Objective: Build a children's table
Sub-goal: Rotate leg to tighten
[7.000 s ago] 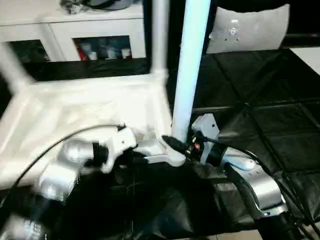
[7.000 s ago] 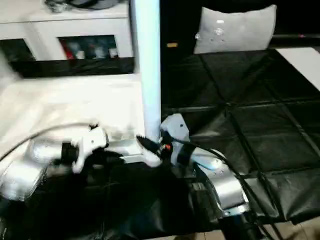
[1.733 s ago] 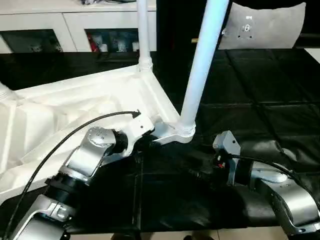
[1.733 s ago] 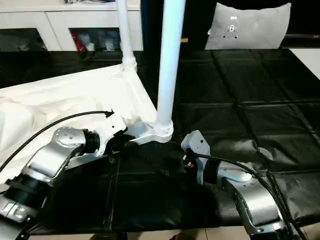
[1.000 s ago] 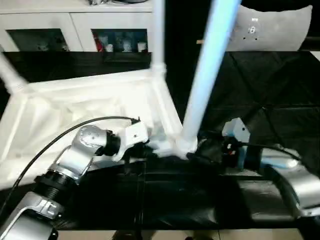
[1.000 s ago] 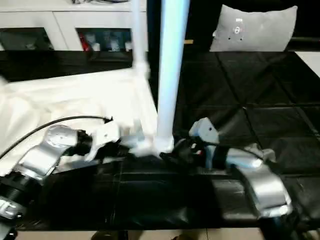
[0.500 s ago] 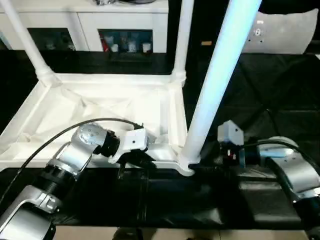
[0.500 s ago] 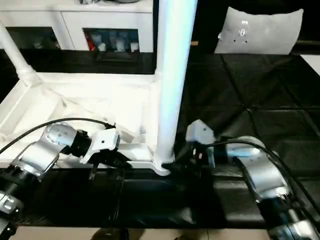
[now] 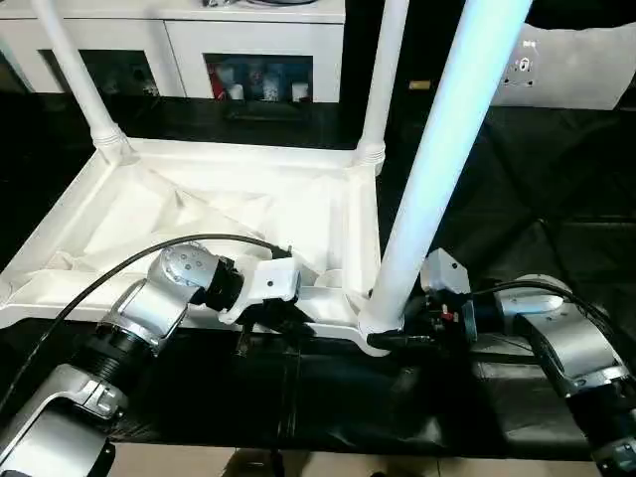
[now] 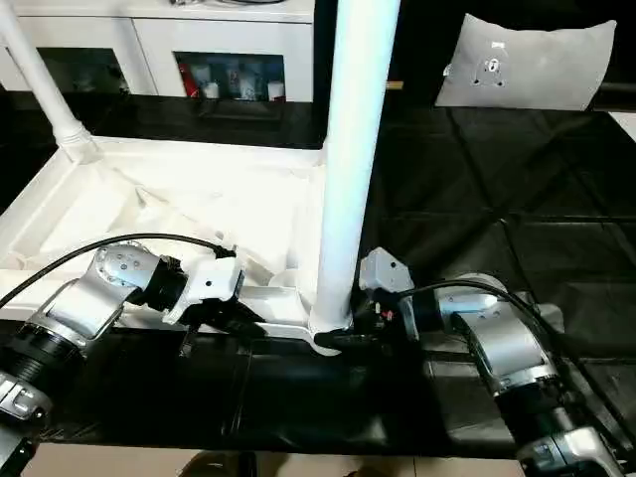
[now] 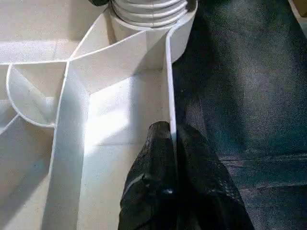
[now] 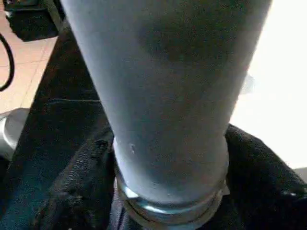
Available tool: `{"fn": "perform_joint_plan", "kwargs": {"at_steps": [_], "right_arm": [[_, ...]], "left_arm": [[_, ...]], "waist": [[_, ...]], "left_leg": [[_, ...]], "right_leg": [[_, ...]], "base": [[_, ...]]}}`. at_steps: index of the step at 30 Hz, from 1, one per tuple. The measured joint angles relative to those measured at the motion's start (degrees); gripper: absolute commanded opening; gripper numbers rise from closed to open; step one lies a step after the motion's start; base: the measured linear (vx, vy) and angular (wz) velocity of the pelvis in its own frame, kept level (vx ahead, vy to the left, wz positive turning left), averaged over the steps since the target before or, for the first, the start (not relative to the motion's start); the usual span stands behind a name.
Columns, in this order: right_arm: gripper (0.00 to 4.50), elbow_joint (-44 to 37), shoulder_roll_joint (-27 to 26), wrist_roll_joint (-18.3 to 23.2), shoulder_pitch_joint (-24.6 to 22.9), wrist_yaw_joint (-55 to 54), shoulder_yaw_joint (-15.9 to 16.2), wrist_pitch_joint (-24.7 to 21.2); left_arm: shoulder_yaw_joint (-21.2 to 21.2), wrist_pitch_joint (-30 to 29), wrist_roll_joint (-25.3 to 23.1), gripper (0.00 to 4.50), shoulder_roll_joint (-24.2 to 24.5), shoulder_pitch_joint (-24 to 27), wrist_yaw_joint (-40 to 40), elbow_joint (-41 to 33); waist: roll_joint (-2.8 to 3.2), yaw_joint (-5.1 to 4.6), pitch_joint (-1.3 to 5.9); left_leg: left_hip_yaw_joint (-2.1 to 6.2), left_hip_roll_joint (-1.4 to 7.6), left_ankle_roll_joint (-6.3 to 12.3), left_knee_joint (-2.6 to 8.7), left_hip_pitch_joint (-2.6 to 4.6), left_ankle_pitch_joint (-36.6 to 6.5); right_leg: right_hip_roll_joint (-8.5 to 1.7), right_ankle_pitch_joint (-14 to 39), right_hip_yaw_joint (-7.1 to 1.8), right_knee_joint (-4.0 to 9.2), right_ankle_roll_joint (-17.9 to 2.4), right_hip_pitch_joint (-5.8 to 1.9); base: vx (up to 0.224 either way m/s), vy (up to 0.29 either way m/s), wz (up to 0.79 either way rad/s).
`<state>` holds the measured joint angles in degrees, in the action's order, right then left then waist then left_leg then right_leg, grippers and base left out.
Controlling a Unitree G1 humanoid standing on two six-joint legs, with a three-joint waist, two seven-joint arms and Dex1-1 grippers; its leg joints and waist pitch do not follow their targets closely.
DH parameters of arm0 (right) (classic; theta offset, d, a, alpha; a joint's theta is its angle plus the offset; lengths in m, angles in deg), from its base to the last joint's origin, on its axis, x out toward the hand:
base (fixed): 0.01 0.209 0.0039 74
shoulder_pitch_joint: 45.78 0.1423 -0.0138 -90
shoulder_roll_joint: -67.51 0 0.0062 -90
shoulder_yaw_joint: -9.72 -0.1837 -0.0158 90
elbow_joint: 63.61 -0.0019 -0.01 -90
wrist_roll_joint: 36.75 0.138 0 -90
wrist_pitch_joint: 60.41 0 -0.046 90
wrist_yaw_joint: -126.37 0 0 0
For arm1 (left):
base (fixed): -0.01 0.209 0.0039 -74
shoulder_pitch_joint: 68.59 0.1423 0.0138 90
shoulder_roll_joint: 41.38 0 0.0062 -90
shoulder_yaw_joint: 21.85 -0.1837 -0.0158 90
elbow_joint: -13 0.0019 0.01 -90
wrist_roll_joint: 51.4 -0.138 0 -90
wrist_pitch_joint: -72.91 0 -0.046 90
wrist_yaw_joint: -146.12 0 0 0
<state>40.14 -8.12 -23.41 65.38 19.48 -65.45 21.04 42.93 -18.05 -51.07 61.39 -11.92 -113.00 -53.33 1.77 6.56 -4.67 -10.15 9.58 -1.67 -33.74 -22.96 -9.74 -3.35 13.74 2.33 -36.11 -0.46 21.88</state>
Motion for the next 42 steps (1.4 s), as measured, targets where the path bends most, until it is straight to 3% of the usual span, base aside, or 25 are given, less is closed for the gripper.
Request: {"fn": "perform_joint_plan", "kwargs": {"at_steps": [8,13,18,21,23,28,29,36,42], "right_arm": [[2.76,-1.13,-0.09,0.39,-1.32,-0.33,-0.96,-1.05],[2.74,-6.86,-2.72,1.38,-7.33,-7.71,-4.56,-4.66],[2.74,-11.94,-13.70,-2.25,-12.55,-29.82,-9.69,-9.04],[2.74,-12.78,-19.07,-5.23,-12.51,-40.56,-11.52,-11.35],[2.74,-12.72,-23.00,-7.17,-12.17,-47.14,-12.80,-12.43],[2.74,-11.04,-26.14,-11.50,-9.09,-56.81,-13.15,-13.80],[3.30,-10.97,-26.63,-11.50,-8.96,-57.18,-13.60,-13.83],[3.96,-12.80,-27.29,-10.90,-10.14,-56.44,-14.15,-13.07],[4.46,-13.91,-18.68,-5.47,-12.01,-41.24,-13.74,-10.60]], "left_arm": [[0.76,-1.52,0.45,0.00,-0.60,0.20,0.24,-0.03],[3.25,-7.57,1.17,0.00,-2.89,2.59,4.55,-2.70],[7.54,-19.22,-0.31,0.00,-8.41,5.93,15.54,-7.73],[8.38,-25.13,-1.04,0.00,-13.04,6.60,22.45,-9.50],[8.91,-28.18,-2.38,0.00,-16.30,6.61,26.54,-10.15],[9.54,-33.00,-4.71,0.00,-22.61,6.40,34.62,-11.25],[9.34,-33.27,-4.80,0.00,-22.80,6.39,35.07,-11.54],[7.94,-33.50,-5.18,0.00,-22.08,6.33,35.06,-13.40],[6.89,-28.29,-4.39,0.00,-15.33,7.01,28.39,-15.49]], "waist": [[0.12,0.20,-0.04],[0.58,0.25,-0.25],[1.02,-1.71,-0.61],[1.18,-2.88,-0.59],[1.25,-3.20,-0.60],[1.74,-3.75,-0.58],[1.73,-3.81,-0.58],[1.49,-3.75,-0.58],[1.13,-3.54,-0.54]], "left_leg": [[0.00,0.00,0.00,0.03,-0.01,0.00],[-0.06,-0.04,0.01,0.09,0.03,0.00],[-0.22,-0.25,-0.03,0.90,1.03,-0.01],[-0.22,-1.14,-0.03,1.91,1.62,-0.01],[-0.20,-1.23,-0.03,2.21,1.95,-0.01],[-0.11,-1.42,-0.01,2.51,1.92,-0.01],[-0.11,-1.56,0.00,2.60,1.92,-0.02],[-0.25,-1.76,0.39,2.58,1.65,0.10],[-0.24,-1.47,0.37,2.77,1.49,0.11]], "right_leg": [[-0.03,0.01,0.04,0.09,0.00,-0.03],[-0.11,0.00,0.03,0.18,0.00,-0.11],[-0.30,0.25,-0.07,1.01,0.41,-0.50],[-1.06,0.28,-0.07,1.40,0.46,-0.68],[-1.08,0.34,-0.11,1.77,0.57,-0.62],[-1.10,0.58,-0.18,3.05,0.97,-0.91],[-1.17,0.57,-0.28,3.13,0.96,-0.91],[-1.41,-0.52,-0.33,3.08,0.81,-0.95],[-1.34,-1.13,0.05,2.99,1.08,-0.63]], "base": [[0.000,0.000,0.00],[0.000,0.000,0.00],[0.000,0.000,0.00],[0.000,0.000,0.00],[0.000,0.000,0.00],[0.000,0.000,0.00],[0.000,0.000,0.00],[0.000,0.000,0.00],[0.000,0.000,0.00]]}}
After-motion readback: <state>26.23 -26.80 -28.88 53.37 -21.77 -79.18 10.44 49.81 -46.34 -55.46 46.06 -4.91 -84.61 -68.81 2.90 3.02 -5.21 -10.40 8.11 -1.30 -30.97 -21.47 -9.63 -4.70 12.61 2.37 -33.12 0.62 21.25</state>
